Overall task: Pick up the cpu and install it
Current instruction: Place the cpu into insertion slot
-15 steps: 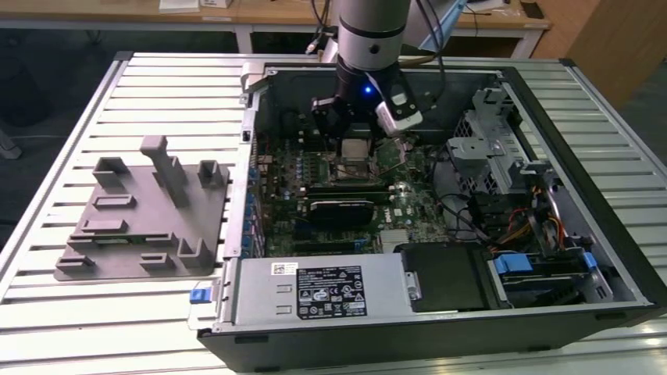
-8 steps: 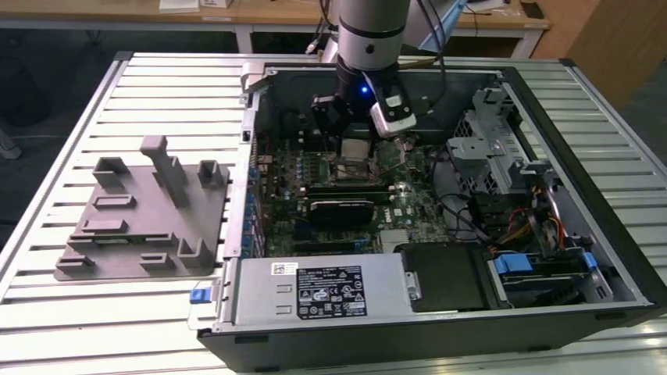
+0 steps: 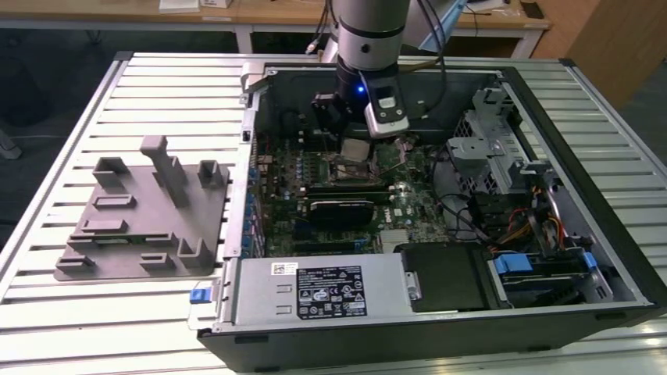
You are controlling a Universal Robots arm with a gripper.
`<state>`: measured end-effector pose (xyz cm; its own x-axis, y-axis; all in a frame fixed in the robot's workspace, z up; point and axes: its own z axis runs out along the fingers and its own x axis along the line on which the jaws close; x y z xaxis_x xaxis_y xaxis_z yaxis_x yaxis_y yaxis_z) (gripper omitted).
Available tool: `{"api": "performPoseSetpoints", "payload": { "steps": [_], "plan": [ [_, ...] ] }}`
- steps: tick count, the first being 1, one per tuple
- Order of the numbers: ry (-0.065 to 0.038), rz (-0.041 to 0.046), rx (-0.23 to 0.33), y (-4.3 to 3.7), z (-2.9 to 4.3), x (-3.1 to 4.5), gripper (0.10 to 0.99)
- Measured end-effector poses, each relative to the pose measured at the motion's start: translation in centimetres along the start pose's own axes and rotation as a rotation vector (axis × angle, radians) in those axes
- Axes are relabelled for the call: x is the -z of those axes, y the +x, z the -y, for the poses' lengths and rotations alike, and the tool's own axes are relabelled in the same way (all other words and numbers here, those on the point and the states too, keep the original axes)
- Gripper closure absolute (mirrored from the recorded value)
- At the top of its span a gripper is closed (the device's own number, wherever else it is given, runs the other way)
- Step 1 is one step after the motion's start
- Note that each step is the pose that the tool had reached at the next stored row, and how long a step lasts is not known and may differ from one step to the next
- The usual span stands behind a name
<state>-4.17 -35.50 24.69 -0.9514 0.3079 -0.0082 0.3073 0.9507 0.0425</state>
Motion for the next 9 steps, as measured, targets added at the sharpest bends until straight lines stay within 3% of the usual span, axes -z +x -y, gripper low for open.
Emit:
{"api": "performPoseSetpoints", "payload": {
  "steps": [9],
  "plan": [
    [0.001,0.0072,-0.168,0.00,0.00,-0.03,0.545]
  ]
}}
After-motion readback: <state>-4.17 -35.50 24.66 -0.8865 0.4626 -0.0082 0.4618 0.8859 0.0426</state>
